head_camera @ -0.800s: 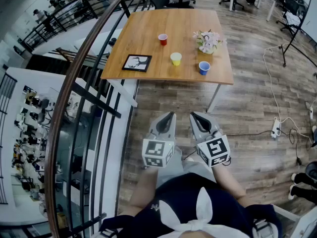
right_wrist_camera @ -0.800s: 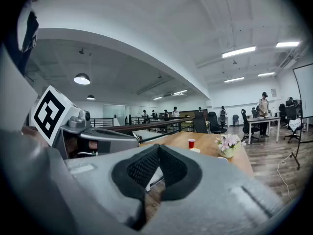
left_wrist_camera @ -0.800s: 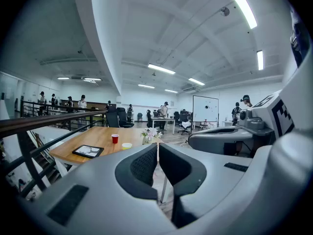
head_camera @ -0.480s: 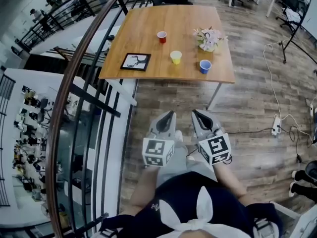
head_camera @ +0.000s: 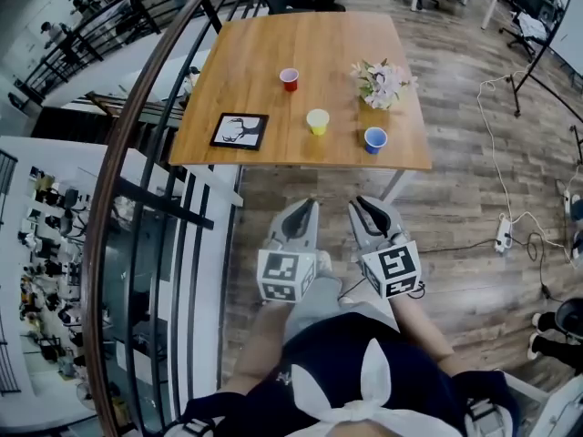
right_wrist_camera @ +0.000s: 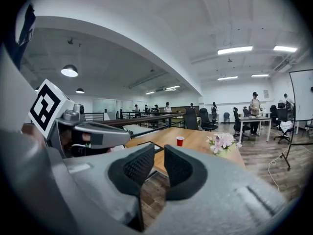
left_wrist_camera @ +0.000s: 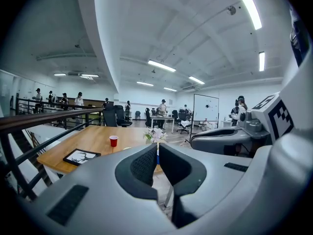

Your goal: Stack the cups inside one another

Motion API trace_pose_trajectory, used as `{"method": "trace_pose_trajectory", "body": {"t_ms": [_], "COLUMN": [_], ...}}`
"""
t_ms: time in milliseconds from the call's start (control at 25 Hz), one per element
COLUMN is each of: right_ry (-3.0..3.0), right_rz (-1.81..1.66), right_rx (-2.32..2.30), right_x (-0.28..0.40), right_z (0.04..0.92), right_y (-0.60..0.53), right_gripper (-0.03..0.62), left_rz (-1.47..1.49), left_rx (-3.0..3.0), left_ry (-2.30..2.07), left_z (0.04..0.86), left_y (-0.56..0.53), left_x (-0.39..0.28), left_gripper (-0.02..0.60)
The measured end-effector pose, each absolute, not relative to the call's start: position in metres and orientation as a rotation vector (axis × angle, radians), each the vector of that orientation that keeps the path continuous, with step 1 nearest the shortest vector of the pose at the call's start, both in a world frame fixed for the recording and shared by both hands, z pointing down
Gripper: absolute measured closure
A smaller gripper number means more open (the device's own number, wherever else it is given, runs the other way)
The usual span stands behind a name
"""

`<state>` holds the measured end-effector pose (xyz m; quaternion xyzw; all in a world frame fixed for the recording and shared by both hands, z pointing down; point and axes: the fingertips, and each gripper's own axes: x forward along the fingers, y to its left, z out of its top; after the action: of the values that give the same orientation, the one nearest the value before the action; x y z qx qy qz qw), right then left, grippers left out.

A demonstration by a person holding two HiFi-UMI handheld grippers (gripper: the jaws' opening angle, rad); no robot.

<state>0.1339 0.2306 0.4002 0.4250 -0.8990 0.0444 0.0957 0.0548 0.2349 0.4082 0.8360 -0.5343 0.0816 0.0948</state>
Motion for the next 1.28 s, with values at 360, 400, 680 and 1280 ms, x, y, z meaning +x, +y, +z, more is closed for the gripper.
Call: {"method": "trace_pose_trajectory", "body": {"t_ms": [360, 400, 680, 1280], "right_ry": [-2.567, -2.556, -2.467, -2.282], "right_rz": [0.171, 0.173, 0.217, 0.307], "right_rx": [1.339, 1.352, 1.428, 1.513], "right_x": [0.136, 0.137, 0.143, 0.163], "right_z": [0.415, 0.416, 0.429, 0.475], "right_y": [0.157, 0.15, 0.106, 0.056], "right_gripper": [0.411, 0.394, 0.328, 0.256], "left_rz": [0.247, 0.248, 0.254, 0.29], "left_rx": [2.479, 2.48, 2.494, 2.483], "left_ry": [-1.537, -1.531, -1.486, -1.412], "left_z": [0.42, 0.421, 0.426, 0.453], "left_y": [0.165, 0.159, 0.118, 0.082], "left_x": [0.043, 0.041, 0.031, 0.008], "left_gripper": [0.554, 0.554, 0.554, 0.554]}}
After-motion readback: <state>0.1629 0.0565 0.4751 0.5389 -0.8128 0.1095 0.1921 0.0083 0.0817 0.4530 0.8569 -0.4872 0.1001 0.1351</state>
